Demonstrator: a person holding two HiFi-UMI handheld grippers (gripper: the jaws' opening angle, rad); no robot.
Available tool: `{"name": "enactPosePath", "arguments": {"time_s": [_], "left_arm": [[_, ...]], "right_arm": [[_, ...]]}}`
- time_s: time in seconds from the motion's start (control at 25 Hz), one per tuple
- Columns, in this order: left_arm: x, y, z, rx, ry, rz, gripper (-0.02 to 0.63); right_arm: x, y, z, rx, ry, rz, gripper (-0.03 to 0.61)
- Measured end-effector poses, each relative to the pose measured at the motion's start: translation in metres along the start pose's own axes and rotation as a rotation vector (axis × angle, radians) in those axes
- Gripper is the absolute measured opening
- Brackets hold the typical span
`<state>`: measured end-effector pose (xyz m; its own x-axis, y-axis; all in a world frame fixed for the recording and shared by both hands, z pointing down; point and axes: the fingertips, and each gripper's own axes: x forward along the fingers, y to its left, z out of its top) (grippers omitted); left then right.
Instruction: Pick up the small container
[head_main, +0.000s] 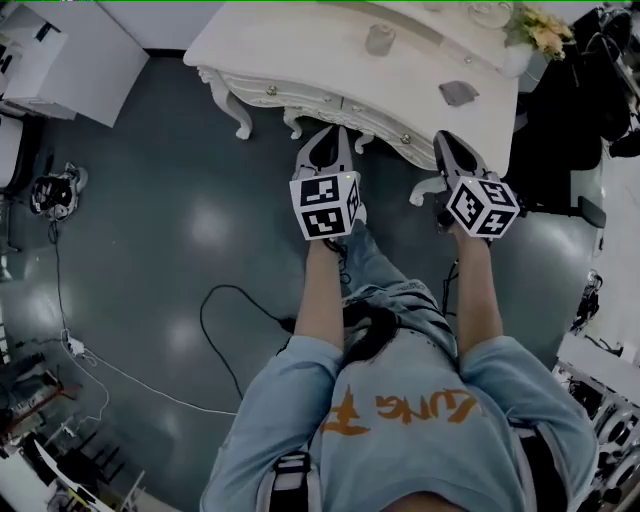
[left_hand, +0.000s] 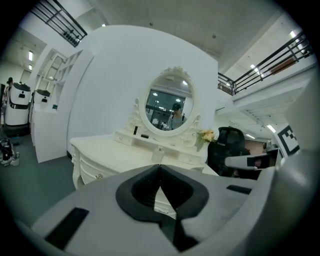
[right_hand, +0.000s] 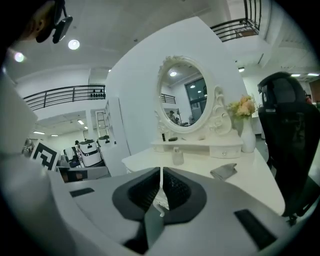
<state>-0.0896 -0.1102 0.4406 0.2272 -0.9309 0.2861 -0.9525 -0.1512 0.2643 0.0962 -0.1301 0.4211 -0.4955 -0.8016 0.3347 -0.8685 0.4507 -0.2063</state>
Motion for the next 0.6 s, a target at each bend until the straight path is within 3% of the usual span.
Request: {"name": "enactPosePath", "arguments": {"time_s": [0.24,0.6], "left_arm": [[0.062,0.01,-0.009,0.094,0.14,-0.014,0.021],[0.187,-0.016,0.013,0.215,0.206,-0.049,0.021]], "right_arm": [[0.063,-0.039,-0.005,0.168,-0.016,0.001,0.035],[0.144,-0.144,0.026,0.331,-0.105,-0.012,0.035]]}}
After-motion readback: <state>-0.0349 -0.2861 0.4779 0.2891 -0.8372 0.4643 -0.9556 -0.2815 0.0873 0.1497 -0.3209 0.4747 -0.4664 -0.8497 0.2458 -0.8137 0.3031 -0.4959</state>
